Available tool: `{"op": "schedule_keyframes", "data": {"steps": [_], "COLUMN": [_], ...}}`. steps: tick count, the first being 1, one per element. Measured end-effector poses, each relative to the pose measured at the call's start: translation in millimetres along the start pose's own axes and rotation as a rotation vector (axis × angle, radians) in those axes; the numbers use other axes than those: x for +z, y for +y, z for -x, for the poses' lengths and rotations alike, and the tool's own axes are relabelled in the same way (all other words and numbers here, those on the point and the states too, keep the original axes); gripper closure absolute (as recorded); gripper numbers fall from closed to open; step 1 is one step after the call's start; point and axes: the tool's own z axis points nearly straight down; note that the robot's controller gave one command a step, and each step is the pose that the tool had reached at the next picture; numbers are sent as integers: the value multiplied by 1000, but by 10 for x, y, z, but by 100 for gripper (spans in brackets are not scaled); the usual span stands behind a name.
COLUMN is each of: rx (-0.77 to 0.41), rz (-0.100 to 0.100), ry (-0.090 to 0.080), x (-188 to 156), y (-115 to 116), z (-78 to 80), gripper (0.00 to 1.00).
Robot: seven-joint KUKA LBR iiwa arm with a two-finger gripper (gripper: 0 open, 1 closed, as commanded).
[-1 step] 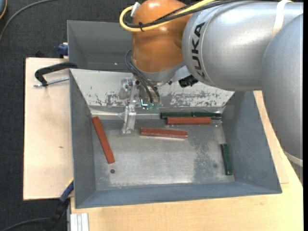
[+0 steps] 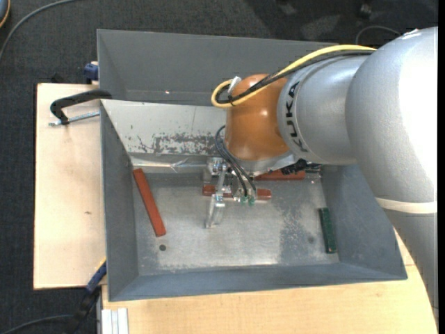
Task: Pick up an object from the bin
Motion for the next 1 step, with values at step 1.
{"op": "schedule_keyframes", "data": {"steps": [1], "rx": [-120], "rz": [2], "ry": [-18], "x": [-369], "y": [-468], "z": [192], "gripper": [0]}}
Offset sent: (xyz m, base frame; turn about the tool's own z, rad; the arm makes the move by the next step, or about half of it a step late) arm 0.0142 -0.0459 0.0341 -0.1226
